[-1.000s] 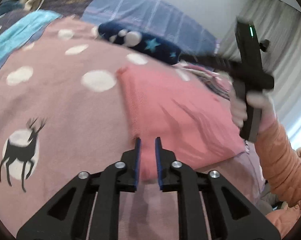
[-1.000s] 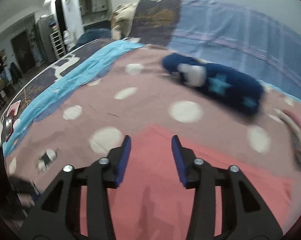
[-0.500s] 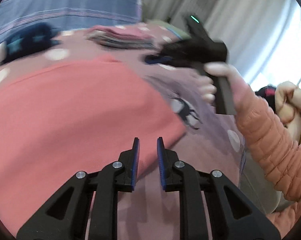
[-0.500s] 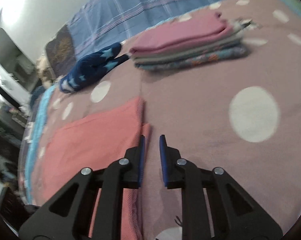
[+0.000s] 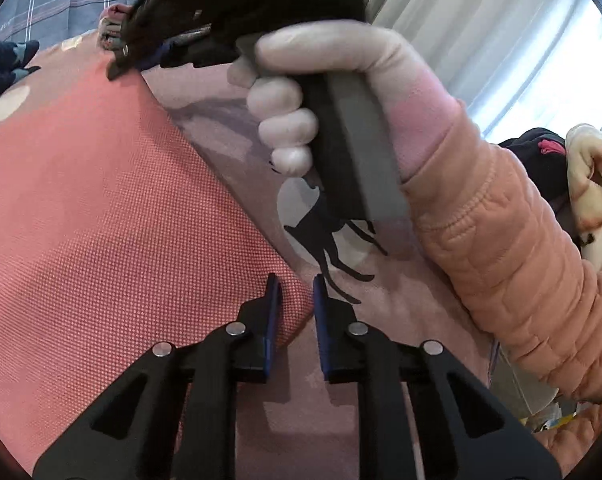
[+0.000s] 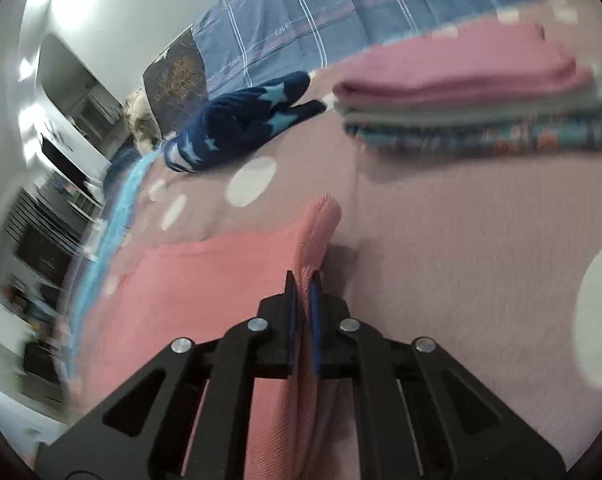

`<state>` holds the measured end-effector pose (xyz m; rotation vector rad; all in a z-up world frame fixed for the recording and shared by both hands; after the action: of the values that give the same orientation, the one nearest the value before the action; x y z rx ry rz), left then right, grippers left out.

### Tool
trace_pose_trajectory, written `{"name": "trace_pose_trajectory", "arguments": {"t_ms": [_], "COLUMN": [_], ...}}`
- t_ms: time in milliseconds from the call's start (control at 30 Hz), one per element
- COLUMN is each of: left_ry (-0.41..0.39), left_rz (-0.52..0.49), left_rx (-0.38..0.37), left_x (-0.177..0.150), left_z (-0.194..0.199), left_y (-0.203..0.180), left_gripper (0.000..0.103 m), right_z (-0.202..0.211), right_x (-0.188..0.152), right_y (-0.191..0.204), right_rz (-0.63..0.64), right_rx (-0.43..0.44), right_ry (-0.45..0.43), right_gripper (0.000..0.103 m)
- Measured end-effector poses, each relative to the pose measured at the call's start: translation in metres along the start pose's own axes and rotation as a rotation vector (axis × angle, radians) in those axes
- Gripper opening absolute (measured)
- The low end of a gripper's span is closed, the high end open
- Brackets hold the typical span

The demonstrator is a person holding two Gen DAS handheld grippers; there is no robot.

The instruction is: Fold small clothes

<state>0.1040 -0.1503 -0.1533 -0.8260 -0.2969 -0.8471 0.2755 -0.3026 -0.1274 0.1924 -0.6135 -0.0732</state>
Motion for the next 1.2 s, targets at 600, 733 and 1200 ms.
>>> {"name": "trace_pose_trajectory", "arguments": {"t_ms": [600, 733, 1200], "left_ry": [-0.031, -0.071, -0.382], "left_rz": [-0.104, -0.106, 0.118], "left_rx": [0.072, 0.086, 0.393], "left_x": [-0.017, -0.024, -0.084], "left_z": [0.028, 0.048, 0.219], "left_y": [-0.026, -0.026, 0.079], "left_gripper": [0.04, 0.041, 0.056], "right_z": [0.09, 0.1, 0.136], "right_x": [-0.09, -0.106, -0.129], "right_y": [0.006, 0.022, 0.174], "right_rz": [0.065, 0.072, 0.448], "right_rx": [-0.094, -0.117, -0.231], "right_ry": [-0.102, -0.107, -0.305], "right_gripper": [0.032, 0.039, 0.063]}}
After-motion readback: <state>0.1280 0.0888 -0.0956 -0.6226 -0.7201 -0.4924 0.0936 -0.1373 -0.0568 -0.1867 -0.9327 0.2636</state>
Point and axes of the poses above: each gripper's, at about its wrist camera, not at the fingertips, and z roughly against the way its jaws point, y to its left, x to its top, the point moved 2 cm from there along -z, roughly the way its jaws point, and after that the axes turned 15 degrees about -x, right-handed, at the moved point
